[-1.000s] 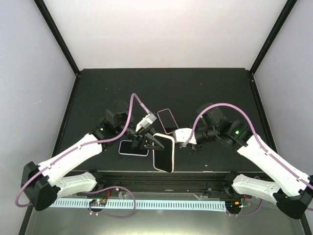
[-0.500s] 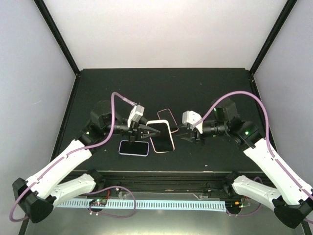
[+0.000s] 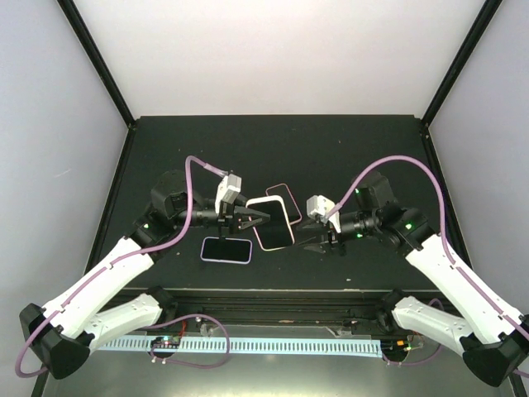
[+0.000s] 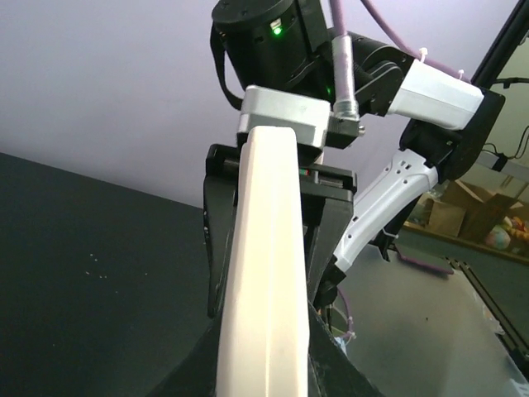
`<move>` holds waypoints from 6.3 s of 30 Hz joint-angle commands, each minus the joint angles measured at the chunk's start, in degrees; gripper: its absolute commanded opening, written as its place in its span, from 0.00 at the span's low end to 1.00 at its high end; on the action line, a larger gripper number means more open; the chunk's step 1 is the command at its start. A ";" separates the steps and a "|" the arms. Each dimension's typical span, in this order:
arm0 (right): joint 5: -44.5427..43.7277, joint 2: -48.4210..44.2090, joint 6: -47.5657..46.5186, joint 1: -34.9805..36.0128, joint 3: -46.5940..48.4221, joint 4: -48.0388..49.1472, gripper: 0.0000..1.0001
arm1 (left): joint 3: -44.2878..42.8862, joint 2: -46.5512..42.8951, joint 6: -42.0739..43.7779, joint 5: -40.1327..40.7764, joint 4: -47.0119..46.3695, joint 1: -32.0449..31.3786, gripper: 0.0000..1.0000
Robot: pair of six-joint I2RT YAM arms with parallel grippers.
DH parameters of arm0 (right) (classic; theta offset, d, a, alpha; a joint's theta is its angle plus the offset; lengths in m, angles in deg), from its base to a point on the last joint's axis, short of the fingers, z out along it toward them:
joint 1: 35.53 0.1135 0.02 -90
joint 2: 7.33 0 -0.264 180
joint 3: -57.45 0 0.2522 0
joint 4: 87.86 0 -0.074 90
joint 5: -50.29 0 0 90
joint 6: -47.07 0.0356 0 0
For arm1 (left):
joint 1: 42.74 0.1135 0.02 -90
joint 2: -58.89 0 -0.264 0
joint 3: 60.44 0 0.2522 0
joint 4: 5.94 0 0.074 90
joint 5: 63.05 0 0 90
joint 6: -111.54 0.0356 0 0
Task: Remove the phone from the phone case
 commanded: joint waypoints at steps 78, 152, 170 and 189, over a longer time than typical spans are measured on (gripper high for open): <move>-14.43 9.28 10.97 -0.16 5.07 14.10 0.49 | 1.53 4.55 -12.57 -15.76 -16.95 0.31 0.02; -29.59 -10.58 46.39 -11.68 -18.17 15.25 0.01 | 3.30 6.98 -5.69 75.10 3.34 -30.99 0.86; -27.18 11.78 53.64 -21.08 -14.20 11.24 0.01 | -8.27 31.69 -2.59 90.37 6.37 -41.95 0.90; -14.35 27.94 52.13 -20.96 -14.29 13.72 0.01 | -11.81 45.34 -2.23 83.86 2.10 -37.95 0.98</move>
